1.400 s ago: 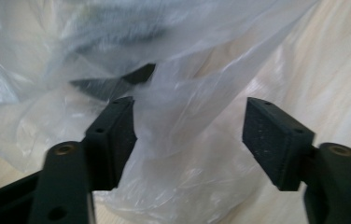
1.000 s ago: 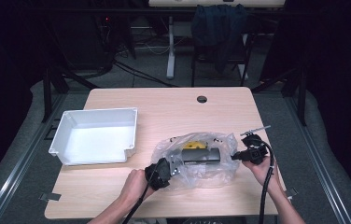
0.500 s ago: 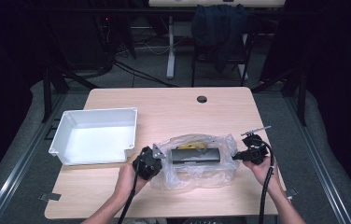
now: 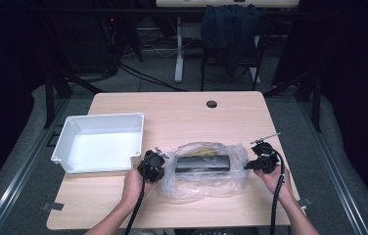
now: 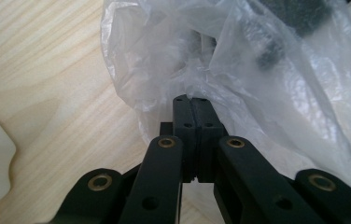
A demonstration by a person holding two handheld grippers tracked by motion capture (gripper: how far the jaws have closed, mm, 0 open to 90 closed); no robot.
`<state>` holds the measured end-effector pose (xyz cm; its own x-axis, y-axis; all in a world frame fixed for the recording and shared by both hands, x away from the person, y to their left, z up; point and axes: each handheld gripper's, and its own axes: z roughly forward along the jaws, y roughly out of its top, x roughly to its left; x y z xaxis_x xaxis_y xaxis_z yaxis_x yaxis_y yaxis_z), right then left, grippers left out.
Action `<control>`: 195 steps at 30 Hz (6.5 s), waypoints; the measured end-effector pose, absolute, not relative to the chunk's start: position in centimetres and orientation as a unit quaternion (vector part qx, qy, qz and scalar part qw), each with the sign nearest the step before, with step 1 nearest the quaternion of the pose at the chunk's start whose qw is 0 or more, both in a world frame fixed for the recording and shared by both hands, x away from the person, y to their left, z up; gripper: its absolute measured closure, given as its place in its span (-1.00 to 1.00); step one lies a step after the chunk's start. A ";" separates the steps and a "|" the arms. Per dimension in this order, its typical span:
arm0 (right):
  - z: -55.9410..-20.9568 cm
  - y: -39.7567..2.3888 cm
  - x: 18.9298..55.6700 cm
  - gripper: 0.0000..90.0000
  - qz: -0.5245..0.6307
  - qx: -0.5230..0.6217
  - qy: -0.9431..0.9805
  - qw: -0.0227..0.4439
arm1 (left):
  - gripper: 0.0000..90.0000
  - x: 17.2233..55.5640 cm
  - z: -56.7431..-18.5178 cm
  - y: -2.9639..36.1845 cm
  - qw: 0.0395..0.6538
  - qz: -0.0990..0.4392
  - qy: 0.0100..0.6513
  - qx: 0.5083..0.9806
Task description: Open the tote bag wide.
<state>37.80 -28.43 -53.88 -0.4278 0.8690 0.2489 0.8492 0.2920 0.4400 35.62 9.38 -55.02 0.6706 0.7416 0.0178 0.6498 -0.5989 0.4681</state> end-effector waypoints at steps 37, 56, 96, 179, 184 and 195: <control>-52.2 -28.6 37.1 0.95 0.291 0.524 0.800 0.026 | -0.52 28.7 -45.3 7.1 0.253 0.107 0.282 0.919; -53.0 -28.1 37.7 0.95 0.284 0.527 0.800 0.026 | 0.92 33.9 -49.4 6.6 0.238 0.246 0.344 0.874; -49.0 -27.6 37.8 0.84 0.333 0.499 0.792 0.109 | 0.69 36.3 -51.6 6.0 0.181 0.256 0.337 0.888; -53.1 -26.3 38.5 0.77 0.197 0.470 0.857 0.076 | 0.76 38.1 -54.9 7.1 0.156 0.134 0.351 0.914; -53.4 -27.1 38.5 0.77 0.181 0.483 0.853 0.077 | 0.81 37.8 -54.9 7.3 0.148 0.131 0.352 0.915; -53.9 -27.6 38.8 0.71 0.167 0.490 0.850 0.092 | 0.85 36.8 -54.8 7.7 0.138 0.098 0.346 0.923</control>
<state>38.84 -27.55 -53.92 -0.5023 0.8647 0.0070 0.8029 0.4634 0.3749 36.81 7.73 -54.85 0.7410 0.6661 0.0850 0.6123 -0.7223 0.3215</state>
